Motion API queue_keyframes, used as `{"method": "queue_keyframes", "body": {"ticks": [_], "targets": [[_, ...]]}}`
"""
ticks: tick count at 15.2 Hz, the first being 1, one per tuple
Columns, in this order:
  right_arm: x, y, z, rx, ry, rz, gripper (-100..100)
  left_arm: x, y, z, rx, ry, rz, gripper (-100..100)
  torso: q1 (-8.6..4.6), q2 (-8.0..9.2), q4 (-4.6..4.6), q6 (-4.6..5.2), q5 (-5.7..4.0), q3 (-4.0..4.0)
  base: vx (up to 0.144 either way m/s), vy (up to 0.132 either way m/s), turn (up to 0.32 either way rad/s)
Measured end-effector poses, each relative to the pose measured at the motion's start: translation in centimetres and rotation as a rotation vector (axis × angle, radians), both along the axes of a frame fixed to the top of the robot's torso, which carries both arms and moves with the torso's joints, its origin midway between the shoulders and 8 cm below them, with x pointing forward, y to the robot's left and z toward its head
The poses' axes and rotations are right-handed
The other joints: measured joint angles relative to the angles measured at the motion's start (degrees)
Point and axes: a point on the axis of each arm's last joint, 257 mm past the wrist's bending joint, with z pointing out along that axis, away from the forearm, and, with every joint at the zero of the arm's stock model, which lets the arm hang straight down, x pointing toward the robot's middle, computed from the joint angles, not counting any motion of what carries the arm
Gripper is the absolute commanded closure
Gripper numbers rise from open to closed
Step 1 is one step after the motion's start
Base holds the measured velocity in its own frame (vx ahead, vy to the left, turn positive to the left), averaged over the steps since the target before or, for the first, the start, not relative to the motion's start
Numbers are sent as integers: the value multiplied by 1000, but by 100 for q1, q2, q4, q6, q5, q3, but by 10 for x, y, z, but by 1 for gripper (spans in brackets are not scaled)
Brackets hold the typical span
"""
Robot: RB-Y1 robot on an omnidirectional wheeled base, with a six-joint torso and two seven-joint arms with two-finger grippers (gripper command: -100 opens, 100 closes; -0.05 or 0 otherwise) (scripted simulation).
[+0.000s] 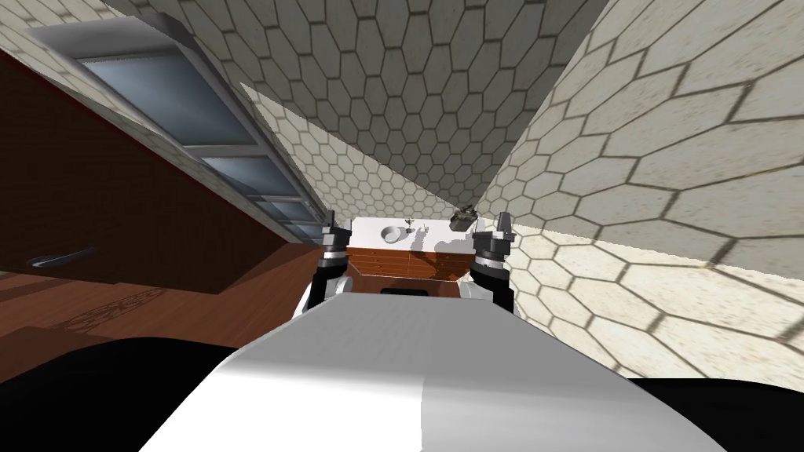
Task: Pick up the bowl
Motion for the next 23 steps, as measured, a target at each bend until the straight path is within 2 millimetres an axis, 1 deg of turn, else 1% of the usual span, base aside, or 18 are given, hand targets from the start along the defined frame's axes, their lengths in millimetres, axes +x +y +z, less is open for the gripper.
{"method": "queue_keyframes", "body": {"ticks": [5,11,13,17,20,23], "targets": [[0,0,0,0,0,0,0,19,1,-24,14,98,-1,-100,0,-1,0,0,0,0,21,-7,-33],[0,0,0,0,0,0,0,38,3,-47,22,198,3,-100,0,2,0,0,0,1,19,-5,-42],[0,0,0,0,0,0,0,47,3,-59,26,242,5,-100,-1,-1,0,-1,0,-1,23,-9,4],[0,0,0,0,0,0,0,57,7,-79,27,319,12,-100,0,1,0,-1,0,0,20,-6,-35],[0,0,0,0,0,0,0,66,8,-92,29,373,16,-100,0,2,0,-1,0,1,19,-6,-30],[0,0,0,0,0,0,0,73,9,-109,30,434,22,-100,-1,1,0,-1,-1,0,21,-8,-36]]}}
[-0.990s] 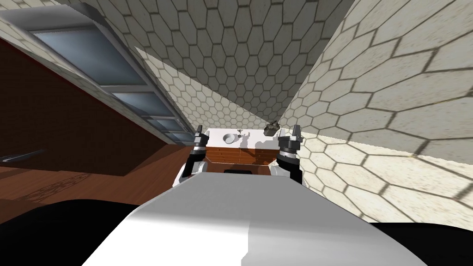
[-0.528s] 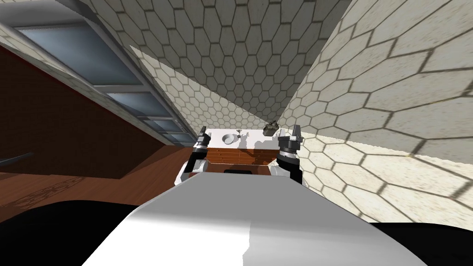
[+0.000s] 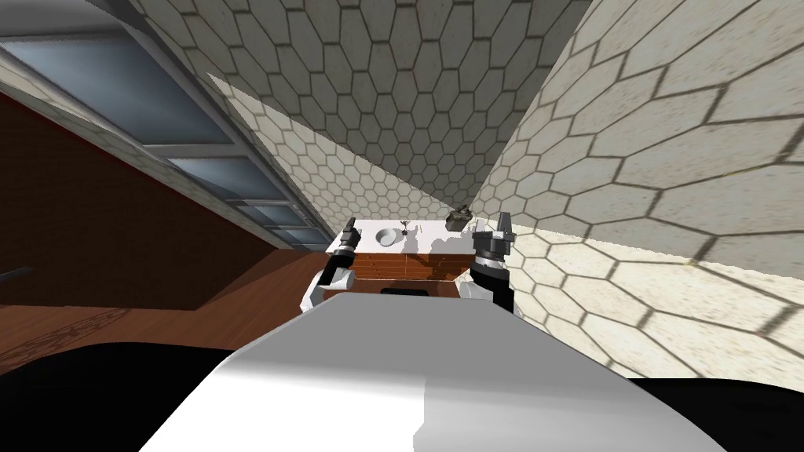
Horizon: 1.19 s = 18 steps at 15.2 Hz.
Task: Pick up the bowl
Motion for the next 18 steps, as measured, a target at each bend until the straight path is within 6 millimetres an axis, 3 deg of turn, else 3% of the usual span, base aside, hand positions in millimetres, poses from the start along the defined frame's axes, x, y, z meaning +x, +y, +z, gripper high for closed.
{"method": "queue_keyframes", "body": {"ticks": [18], "targets": [[0,0,0,0,0,0,0,30,11,-91,0,335,40,-100,0,-1,0,1,0,0,20,-6,-33]]}}
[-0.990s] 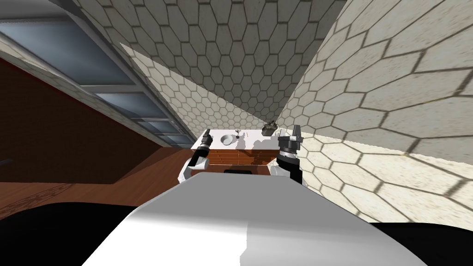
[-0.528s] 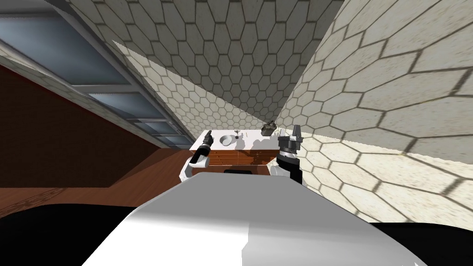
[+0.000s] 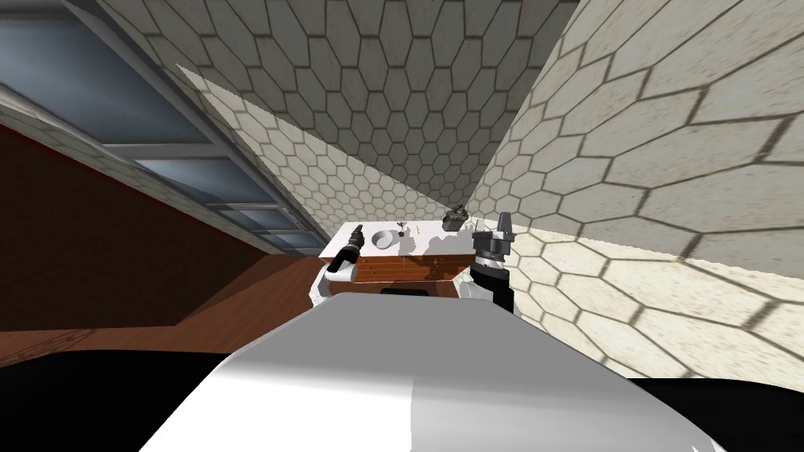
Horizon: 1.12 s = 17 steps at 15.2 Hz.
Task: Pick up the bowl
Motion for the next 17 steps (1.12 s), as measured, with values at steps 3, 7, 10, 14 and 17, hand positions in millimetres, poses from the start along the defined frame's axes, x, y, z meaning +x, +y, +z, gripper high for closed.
{"method": "queue_keyframes", "body": {"ticks": [3,7,10,14,17], "targets": [[0,0,0,0,0,0,0,1,2,-17,-2,62,8,-100,-1,0,0,0,0,0,23,-7,-35],[0,0,0,0,0,0,0,3,4,-37,-4,148,19,-100,0,-1,-1,-1,0,-1,22,-5,-32],[0,0,0,0,0,0,0,2,5,-56,-7,214,28,-100,-2,0,0,-1,0,0,22,-9,-39],[0,0,0,0,0,0,0,0,7,-72,-9,284,36,-100,0,1,0,-1,0,1,18,-3,-27],[0,0,0,0,0,0,0,-3,7,-87,-13,345,44,-100,-1,0,0,-1,0,0,22,-7,-35]]}}
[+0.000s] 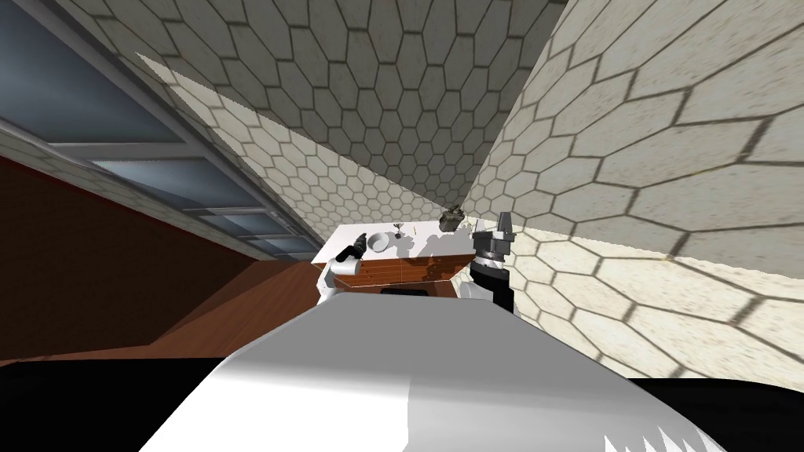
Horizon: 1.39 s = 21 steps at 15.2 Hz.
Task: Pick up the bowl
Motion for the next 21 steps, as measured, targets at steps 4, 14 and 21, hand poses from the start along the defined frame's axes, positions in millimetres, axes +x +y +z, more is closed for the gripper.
{"method": "queue_keyframes", "body": {"ticks": [4,14,21], "targets": [[0,0,0,0,0,0,0,-3,0,-17,-4,77,9,-100,1,0,0,-1,0,0,24,-6,-37],[0,0,0,0,0,0,0,-20,-1,-58,-17,270,31,-100,1,1,1,0,0,1,21,-5,-33],[0,0,0,0,0,0,0,-34,-3,-79,-27,399,44,-100,1,1,0,0,0,1,21,-5,-31]]}}
